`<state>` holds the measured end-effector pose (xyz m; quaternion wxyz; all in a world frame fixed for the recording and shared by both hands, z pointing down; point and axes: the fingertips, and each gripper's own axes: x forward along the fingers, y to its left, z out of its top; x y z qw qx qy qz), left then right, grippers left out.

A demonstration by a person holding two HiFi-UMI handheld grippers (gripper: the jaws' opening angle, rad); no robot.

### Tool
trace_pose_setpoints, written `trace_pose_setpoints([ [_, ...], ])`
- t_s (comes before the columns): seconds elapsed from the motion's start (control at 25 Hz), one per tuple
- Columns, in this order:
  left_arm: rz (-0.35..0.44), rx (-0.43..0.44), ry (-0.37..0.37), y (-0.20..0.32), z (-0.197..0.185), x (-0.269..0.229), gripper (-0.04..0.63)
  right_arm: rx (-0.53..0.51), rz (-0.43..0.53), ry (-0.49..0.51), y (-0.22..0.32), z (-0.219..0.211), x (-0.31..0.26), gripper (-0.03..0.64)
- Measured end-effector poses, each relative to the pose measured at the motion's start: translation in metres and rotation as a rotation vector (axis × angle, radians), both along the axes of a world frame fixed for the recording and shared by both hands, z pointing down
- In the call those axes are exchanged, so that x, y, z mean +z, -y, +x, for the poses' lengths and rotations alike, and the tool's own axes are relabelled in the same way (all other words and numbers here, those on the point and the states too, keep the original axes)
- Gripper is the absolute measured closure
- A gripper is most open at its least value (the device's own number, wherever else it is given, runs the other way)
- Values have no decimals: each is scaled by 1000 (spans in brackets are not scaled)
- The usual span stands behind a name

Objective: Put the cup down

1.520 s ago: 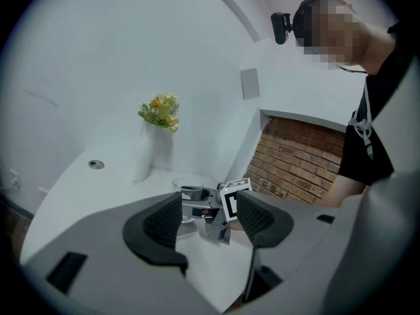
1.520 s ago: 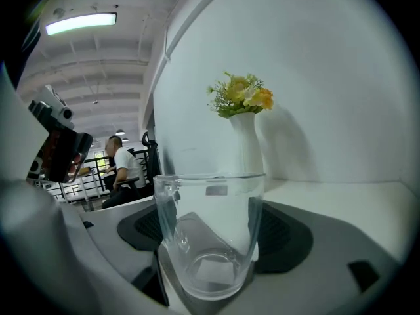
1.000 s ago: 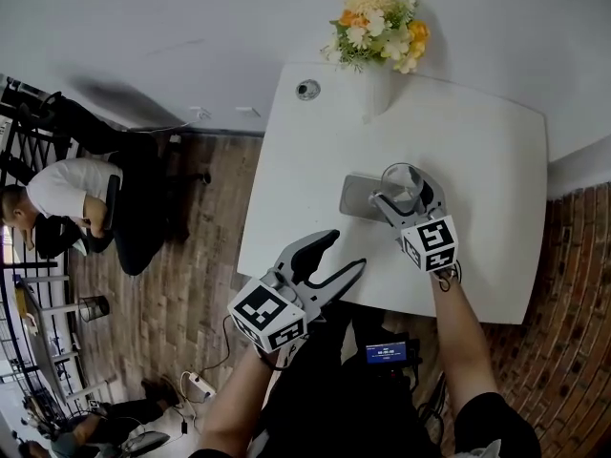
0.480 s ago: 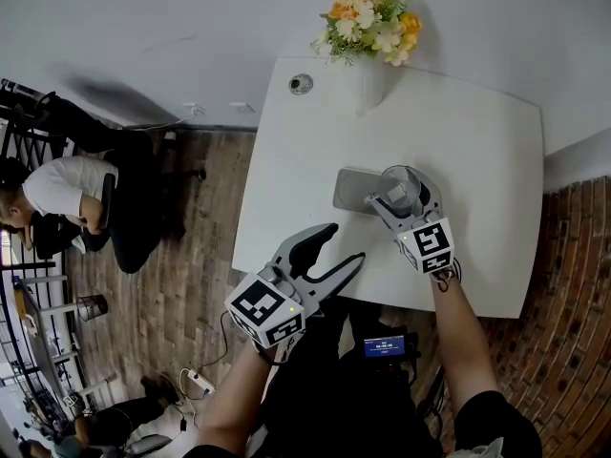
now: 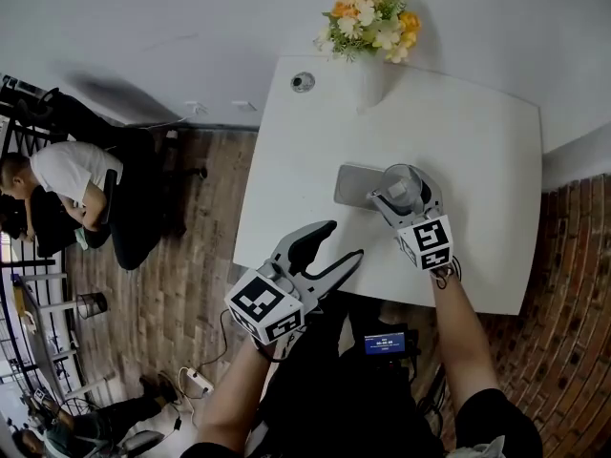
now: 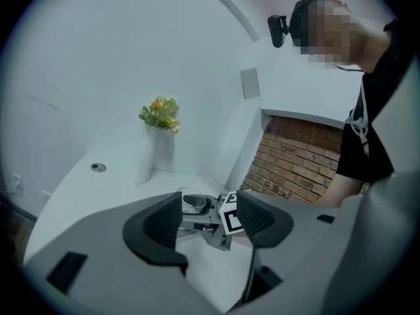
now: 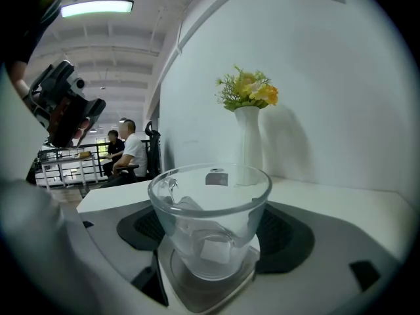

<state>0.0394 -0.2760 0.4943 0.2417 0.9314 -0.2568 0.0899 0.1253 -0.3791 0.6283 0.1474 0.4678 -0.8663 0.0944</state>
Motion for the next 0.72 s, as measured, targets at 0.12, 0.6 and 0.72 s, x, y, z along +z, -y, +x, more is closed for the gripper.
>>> trace_pose_setpoints([
  [0.12, 8, -3, 10, -2, -4, -1, 330, 17, -8, 13, -2, 2, 0, 230],
  [0.6, 38, -24, 31, -1, -13, -2, 330, 116, -70, 47, -40, 36, -11, 216],
  [0.72, 58, -45, 44, 2, -17, -4, 330, 163, -78, 110, -50, 47, -26, 216],
])
